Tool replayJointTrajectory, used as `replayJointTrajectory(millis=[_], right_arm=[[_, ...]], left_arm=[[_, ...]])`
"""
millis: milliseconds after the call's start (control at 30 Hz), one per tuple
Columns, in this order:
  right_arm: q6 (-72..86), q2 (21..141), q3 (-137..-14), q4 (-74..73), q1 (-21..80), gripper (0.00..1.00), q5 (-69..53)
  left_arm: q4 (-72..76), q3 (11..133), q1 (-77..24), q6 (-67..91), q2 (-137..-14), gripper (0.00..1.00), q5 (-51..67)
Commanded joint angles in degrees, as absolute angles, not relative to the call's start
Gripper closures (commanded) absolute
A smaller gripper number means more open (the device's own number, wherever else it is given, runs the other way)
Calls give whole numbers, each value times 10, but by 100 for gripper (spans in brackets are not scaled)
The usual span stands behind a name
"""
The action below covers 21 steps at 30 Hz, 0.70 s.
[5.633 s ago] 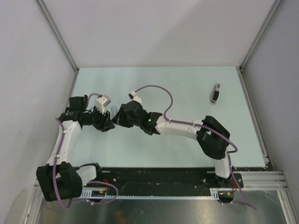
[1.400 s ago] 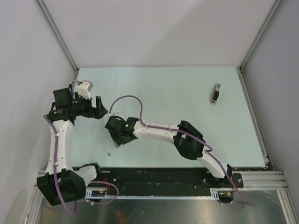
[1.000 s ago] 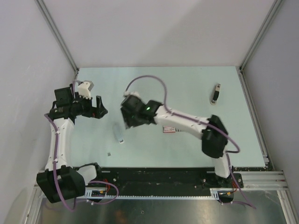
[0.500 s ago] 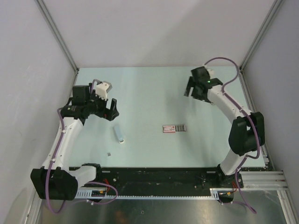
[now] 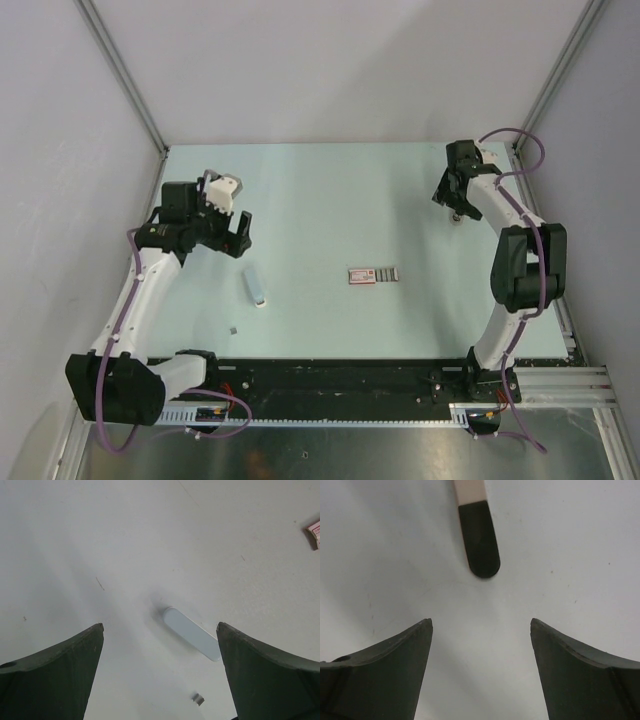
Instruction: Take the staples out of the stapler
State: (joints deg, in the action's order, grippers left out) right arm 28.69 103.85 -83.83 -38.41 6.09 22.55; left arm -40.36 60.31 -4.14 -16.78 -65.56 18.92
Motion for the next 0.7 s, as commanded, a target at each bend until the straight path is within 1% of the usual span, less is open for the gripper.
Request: replayJointTrajectory(millis=[0, 267, 433, 533, 600, 667], right_arm=[[275, 1078, -888, -365, 34, 18, 232], [261, 1152, -944, -353, 15, 24, 210], [259, 1188, -974, -351, 6, 31, 199], [259, 1196, -981, -345, 5, 40, 189], [259, 1197, -983, -344, 5, 50, 188], [259, 1197, -983, -345, 6, 57, 193]], left_arm=[[-390, 602, -46, -174, -656, 0, 155], [-390, 604, -46, -171, -666, 1, 158], [-390, 596, -46, -176, -662, 1, 145], [-389, 588, -46, -179, -661, 1, 140], [-389, 586, -46, -177, -662, 1, 139], [-389, 584, -46, -175, -665, 4, 143]])
